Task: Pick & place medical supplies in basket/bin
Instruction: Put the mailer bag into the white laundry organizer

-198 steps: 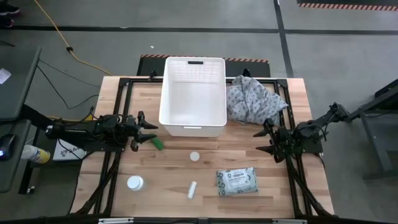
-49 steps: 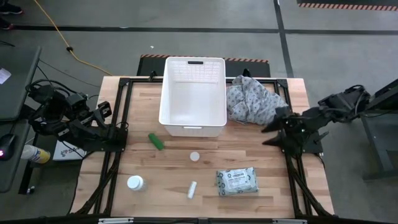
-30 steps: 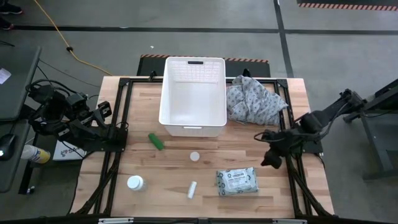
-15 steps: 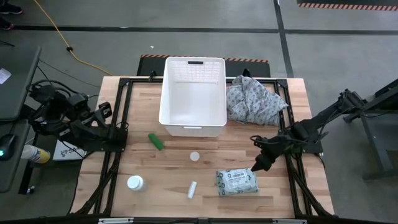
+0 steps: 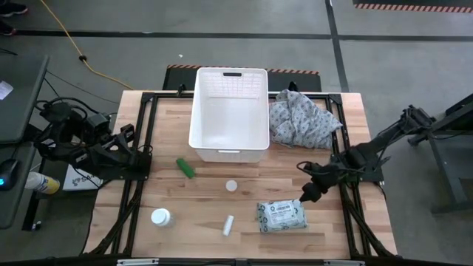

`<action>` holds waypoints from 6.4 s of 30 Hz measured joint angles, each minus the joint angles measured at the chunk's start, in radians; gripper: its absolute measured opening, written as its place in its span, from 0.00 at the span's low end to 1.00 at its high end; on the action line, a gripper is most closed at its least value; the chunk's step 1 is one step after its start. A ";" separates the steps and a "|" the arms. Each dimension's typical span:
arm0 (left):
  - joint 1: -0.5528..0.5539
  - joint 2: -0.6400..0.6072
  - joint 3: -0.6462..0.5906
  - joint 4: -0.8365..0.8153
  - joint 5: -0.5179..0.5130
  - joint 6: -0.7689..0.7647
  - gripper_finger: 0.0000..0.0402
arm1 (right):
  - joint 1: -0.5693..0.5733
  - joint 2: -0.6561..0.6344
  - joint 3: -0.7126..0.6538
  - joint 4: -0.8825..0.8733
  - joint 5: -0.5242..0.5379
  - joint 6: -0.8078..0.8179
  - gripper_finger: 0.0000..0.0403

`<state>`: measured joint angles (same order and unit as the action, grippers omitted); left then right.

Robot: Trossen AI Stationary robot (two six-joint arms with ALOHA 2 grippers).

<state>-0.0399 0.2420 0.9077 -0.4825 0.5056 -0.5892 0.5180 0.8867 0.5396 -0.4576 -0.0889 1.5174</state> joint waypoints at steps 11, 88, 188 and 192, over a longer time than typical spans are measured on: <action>0.000 0.000 0.000 -0.028 -0.002 0.000 0.55 | 0.128 0.150 0.000 0.065 0.067 0.110 0.63; 0.000 0.000 0.000 -0.097 -0.001 0.000 0.55 | 0.183 0.553 0.000 0.394 0.216 0.197 0.22; 0.000 0.000 0.000 -0.096 -0.020 0.000 0.55 | -0.068 0.440 0.118 1.635 0.627 -1.008 0.13; 0.000 0.000 0.000 -0.096 -0.025 0.000 0.55 | -0.068 0.388 0.173 1.498 0.690 -1.140 0.13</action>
<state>-0.0398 0.2420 0.9077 -0.5785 0.4804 -0.5888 0.4496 1.2751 0.7131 1.0399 0.6015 0.3773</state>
